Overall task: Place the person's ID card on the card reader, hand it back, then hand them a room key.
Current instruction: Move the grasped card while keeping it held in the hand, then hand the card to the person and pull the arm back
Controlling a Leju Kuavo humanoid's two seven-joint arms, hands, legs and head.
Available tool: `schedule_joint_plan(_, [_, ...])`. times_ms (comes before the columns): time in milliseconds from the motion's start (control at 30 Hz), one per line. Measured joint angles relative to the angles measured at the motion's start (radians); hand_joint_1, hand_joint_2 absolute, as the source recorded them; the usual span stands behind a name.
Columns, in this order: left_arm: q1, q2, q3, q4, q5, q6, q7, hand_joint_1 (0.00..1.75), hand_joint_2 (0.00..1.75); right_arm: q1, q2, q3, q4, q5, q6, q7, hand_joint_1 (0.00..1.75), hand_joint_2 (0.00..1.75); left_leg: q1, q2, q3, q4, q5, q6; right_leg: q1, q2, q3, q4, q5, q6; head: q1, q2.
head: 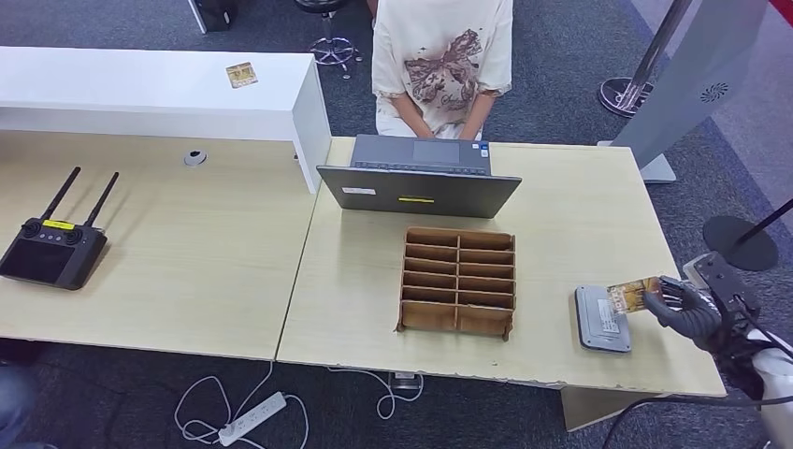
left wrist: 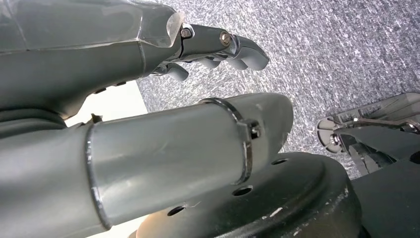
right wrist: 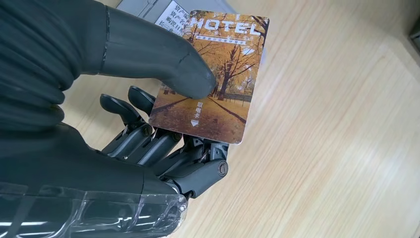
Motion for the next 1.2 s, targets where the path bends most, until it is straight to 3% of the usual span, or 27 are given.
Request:
schedule_joint_plan(533, [0.0,0.001,0.0,0.0,0.0,-0.003,0.0,0.0,0.0,-0.007,0.009,0.057,0.009,0.034,0.012,0.002,1.75,1.75,0.0,0.0,0.0,0.0,0.0,0.0,0.0,0.0,0.0,0.0,0.0,0.0,0.0,0.0])
schedule_joint_plan(767, [0.0,0.001,0.001,0.0,0.0,-0.003,0.0,0.0,0.0,-0.014,0.012,0.105,0.012,0.157,-0.106,0.047,1.75,1.75,0.0,0.0,0.0,0.0,0.0,0.0,0.0,0.0,0.0,0.0,0.0,0.0,0.0,0.0])
schedule_joint_plan(1200, [0.0,0.001,0.003,0.0,-0.003,-0.005,0.0,0.0,0.0,-0.029,0.031,0.158,0.019,0.262,-0.198,0.079,1.75,1.75,0.0,0.0,0.0,0.0,0.0,0.0,0.0,0.0,0.0,0.0,0.0,0.0,0.0,0.0])
